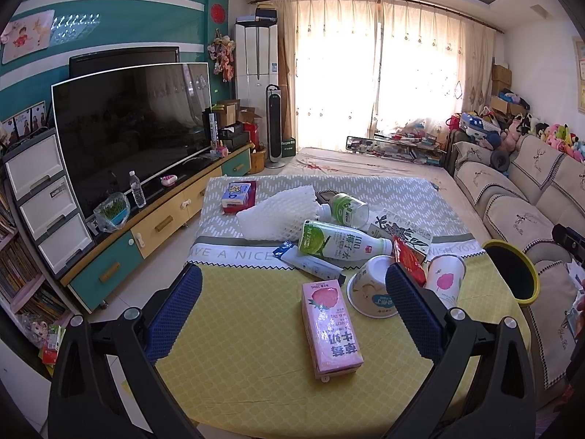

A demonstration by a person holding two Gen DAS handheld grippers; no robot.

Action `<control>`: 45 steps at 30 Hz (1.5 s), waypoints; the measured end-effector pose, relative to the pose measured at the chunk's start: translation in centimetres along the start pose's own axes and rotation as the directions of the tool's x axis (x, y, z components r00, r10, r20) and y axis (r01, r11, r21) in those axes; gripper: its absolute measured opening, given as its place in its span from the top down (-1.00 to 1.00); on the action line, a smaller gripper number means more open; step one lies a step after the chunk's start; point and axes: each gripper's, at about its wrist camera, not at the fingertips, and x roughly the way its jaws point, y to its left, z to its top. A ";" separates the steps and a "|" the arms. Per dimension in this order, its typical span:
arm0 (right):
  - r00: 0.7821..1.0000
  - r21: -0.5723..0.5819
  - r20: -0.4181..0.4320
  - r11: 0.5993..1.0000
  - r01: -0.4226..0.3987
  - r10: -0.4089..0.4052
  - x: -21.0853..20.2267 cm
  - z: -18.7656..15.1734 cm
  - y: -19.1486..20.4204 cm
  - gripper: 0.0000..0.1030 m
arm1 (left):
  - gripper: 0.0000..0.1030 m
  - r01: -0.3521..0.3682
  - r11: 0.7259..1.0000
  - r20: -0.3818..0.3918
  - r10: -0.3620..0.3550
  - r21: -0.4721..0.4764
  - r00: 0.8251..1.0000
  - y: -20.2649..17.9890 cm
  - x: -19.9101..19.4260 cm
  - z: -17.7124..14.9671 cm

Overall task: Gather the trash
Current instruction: 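Move the right tool toward the white paper cup on the table, then grasp the white paper cup with the right tool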

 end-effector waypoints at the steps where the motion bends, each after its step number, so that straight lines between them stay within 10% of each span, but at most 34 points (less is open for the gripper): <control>1: 1.000 0.000 0.000 1.000 0.000 0.000 0.0 0.0 0.0 -0.88 | -0.93 0.000 1.000 0.000 0.000 0.000 1.000 0.0 0.0 0.0; 28: 0.984 -0.094 -0.125 0.986 -0.139 0.127 5.5 -1.5 2.2 -0.88 | -0.93 0.010 1.000 0.071 -0.010 0.004 0.997 -0.4 2.9 -0.5; 37: 0.933 -0.414 -0.277 0.848 -0.332 0.230 11.4 -3.4 6.8 -0.88 | -0.93 0.010 1.000 -0.010 -0.010 0.004 1.000 0.3 6.9 -0.6; 45: 0.878 -0.476 -0.414 0.765 -0.434 0.241 15.3 -5.0 8.6 -0.88 | -0.93 -0.012 0.999 -0.057 0.014 0.048 0.998 0.2 9.7 -0.7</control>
